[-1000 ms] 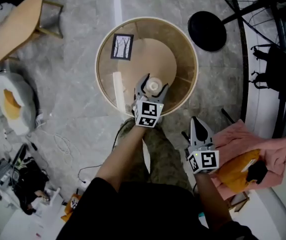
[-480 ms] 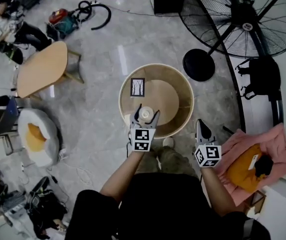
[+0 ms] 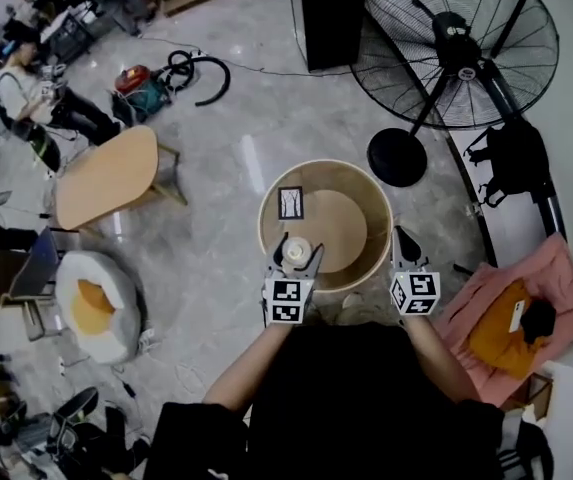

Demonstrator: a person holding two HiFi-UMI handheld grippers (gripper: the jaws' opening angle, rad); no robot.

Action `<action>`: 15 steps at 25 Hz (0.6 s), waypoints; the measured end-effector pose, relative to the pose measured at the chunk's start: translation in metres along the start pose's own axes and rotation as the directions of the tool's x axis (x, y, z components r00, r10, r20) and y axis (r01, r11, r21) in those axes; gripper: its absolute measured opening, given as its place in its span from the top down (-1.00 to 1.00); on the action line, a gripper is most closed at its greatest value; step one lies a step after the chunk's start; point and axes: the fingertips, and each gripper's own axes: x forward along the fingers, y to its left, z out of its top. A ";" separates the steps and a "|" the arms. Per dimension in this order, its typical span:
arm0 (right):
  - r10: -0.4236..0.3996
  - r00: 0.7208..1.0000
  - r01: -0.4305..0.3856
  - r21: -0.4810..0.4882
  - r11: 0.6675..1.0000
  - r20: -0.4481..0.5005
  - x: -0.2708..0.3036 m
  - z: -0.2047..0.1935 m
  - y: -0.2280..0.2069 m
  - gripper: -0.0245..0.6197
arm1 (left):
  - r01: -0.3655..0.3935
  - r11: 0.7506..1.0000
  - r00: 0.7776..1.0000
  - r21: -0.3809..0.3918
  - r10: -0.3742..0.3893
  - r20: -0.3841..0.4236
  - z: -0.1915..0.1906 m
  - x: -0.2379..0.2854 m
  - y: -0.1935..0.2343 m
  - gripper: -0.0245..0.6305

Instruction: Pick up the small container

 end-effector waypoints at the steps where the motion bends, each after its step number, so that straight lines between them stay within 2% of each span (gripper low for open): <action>1: 0.003 1.000 -0.003 -0.009 1.000 0.005 0.002 0.004 0.004 0.86 | 0.001 1.000 1.000 0.003 -0.001 0.004 0.002 -0.004 0.001 -0.15; 15: 0.012 0.999 -0.009 -0.063 0.998 0.034 0.012 0.030 0.027 0.86 | -0.034 0.999 0.998 -0.023 0.035 0.053 0.008 -0.018 0.022 -0.15</action>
